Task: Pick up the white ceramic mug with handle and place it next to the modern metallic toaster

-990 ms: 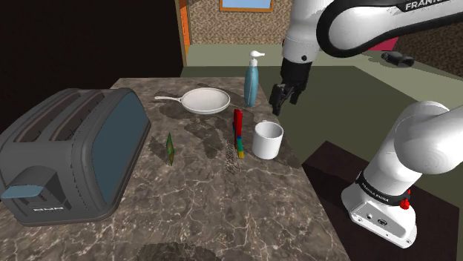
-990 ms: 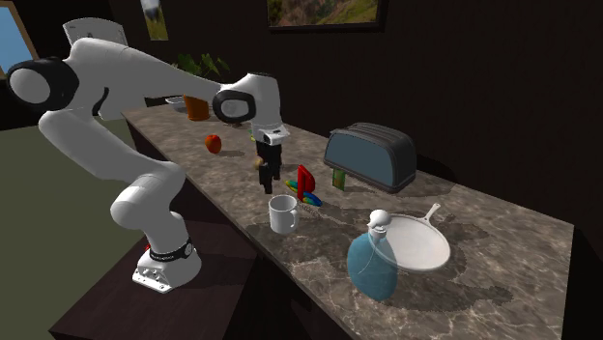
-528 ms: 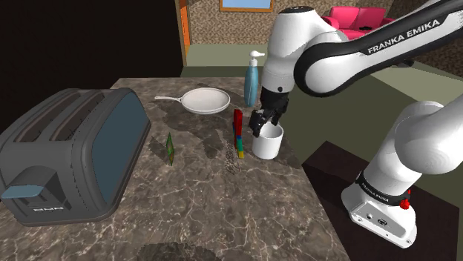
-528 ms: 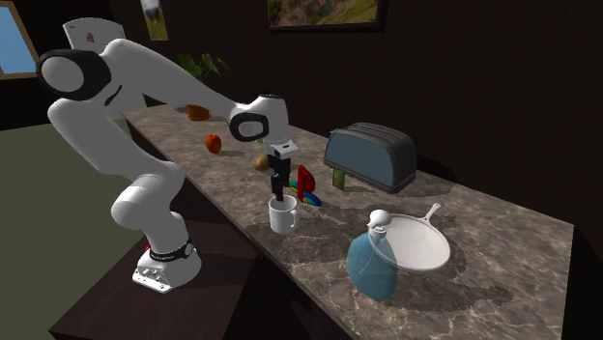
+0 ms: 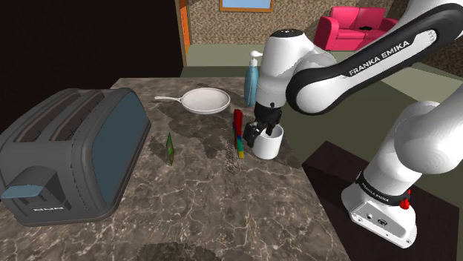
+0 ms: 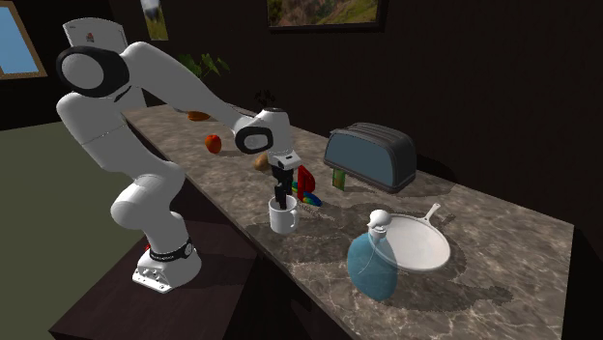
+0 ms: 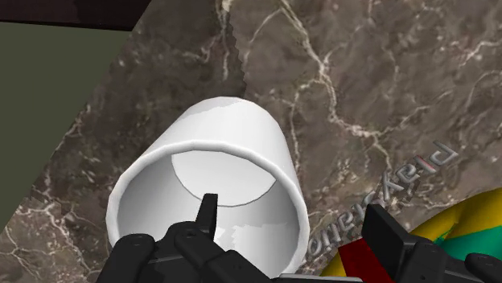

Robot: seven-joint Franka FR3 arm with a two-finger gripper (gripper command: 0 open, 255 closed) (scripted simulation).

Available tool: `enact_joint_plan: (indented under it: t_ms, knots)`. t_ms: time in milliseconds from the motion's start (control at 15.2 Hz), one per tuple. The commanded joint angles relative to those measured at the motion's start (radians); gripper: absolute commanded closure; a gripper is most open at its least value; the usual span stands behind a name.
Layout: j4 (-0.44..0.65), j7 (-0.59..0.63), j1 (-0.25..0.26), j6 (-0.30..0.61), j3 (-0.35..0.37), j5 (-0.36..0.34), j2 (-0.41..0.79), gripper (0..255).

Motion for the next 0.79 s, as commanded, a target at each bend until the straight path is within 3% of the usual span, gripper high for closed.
enact_joint_plan:
  t_ms: [0,462,528,726]
  knots:
    - [-0.004,0.006,-0.003,0.023,0.006,-0.004,0.018,0]
    - [-0.004,0.006,-0.003,0.022,0.006,-0.004,0.018,0]
    - [-0.004,0.006,-0.003,0.022,0.006,-0.004,0.018,255]
    - [-0.004,0.006,-0.003,0.022,0.006,-0.004,0.018,255]
